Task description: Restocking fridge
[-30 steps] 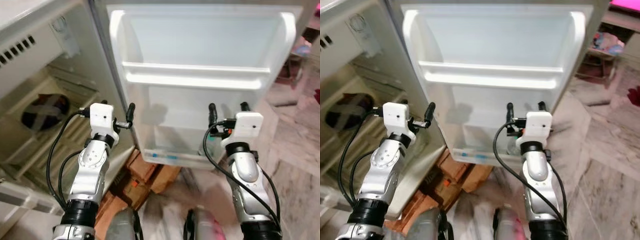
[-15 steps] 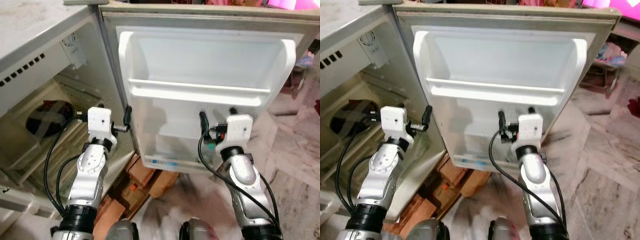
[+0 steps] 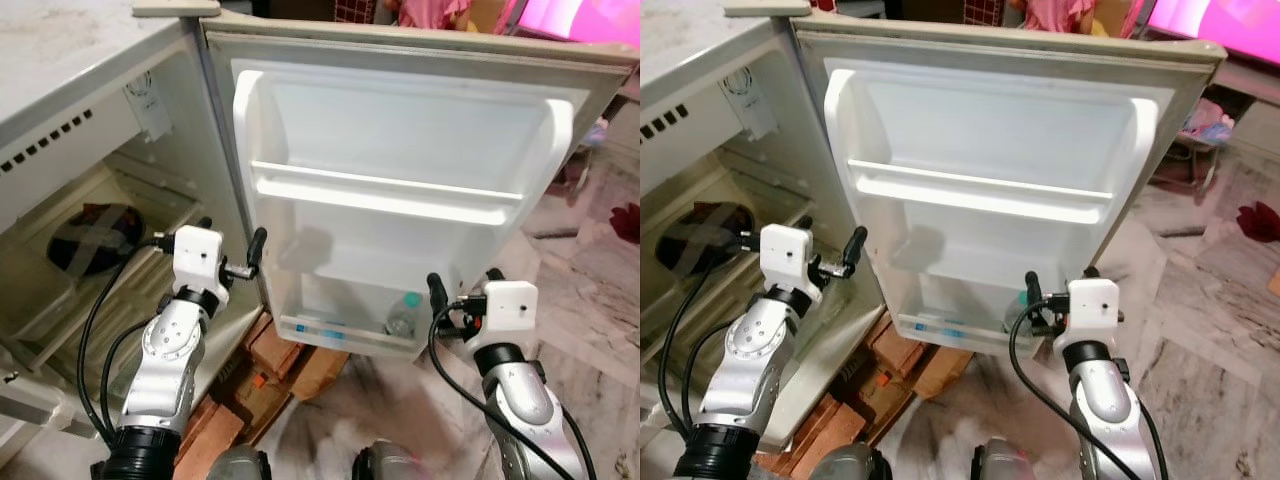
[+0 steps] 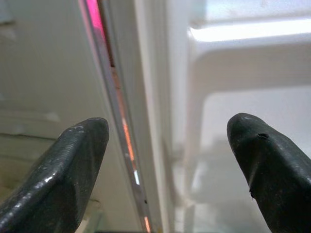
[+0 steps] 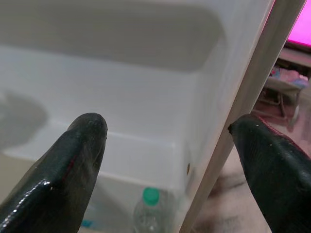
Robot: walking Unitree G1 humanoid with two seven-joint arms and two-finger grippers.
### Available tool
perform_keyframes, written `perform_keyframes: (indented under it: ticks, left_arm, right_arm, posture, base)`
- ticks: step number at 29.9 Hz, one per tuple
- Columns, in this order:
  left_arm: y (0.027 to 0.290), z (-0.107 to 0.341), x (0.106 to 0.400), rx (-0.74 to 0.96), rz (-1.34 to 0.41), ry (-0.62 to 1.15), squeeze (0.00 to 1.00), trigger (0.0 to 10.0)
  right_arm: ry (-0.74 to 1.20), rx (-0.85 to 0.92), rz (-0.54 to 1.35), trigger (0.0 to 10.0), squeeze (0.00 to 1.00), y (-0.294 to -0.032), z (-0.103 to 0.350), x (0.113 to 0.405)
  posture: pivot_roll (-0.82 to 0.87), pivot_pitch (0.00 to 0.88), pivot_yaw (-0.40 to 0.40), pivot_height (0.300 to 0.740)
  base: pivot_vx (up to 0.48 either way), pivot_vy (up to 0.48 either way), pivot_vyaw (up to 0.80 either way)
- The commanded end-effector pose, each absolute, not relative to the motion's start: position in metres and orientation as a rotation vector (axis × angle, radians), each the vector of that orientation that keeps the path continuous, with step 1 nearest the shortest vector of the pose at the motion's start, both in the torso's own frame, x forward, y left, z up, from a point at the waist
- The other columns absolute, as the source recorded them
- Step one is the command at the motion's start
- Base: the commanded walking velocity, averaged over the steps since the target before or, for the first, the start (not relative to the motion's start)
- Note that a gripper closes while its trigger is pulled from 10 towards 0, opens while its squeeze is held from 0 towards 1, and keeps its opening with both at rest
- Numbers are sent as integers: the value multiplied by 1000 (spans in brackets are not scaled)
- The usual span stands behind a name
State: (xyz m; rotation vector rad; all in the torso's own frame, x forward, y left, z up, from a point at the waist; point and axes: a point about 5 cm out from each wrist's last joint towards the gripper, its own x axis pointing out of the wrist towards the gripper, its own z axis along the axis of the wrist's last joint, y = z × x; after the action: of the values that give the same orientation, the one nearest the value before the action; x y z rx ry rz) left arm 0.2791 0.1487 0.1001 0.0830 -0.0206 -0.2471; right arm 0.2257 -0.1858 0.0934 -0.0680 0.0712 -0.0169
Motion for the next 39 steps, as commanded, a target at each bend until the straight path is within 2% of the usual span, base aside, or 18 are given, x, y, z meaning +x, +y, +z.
perform_keyframes:
  ticks: [1,6,13,19,23,28,36,39]
  left_arm:
    - [145,102,277,96,-263,-30,0,10000]
    - [142,104,279,108,-279,-40,0,10000]
    - [142,104,279,105,-283,-40,0,10000]
    - [138,105,279,103,-296,-45,0,10000]
    - [138,105,279,107,-297,-46,0,10000]
    - [139,105,278,117,-304,-48,0,10000]
    - [140,111,283,145,-293,-63,0,10000]
    - [141,110,284,156,-291,-61,0,10000]
  right_arm:
    - [31,-82,15,10000,0,-182,102,228]
    - [26,-50,24,10000,0,-178,103,230]
    - [36,-69,-3,10000,0,-182,102,233]
    - [43,-78,28,10000,0,-177,102,236]
    - [51,-17,172,10000,0,-160,101,235]
    - [67,-21,144,10000,0,-162,99,238]
    - [-27,-11,160,10000,0,-165,111,250]
    - [-51,-29,163,10000,0,-164,115,258]
  posture:
    - [-60,75,0,740]
    - [-60,76,-2,740]
    - [-61,75,-5,740]
    - [-60,73,-4,740]
    - [-59,73,-3,740]
    - [-56,75,-1,740]
    - [-42,74,1,740]
    - [-42,73,1,740]
  base:
    - [0,-266,425]
    - [0,-293,559]
    - [0,-460,0]
    - [0,-480,0]
    - [0,-476,0]
    - [0,-388,0]
    - [0,-31,0]
    - [0,0,796]
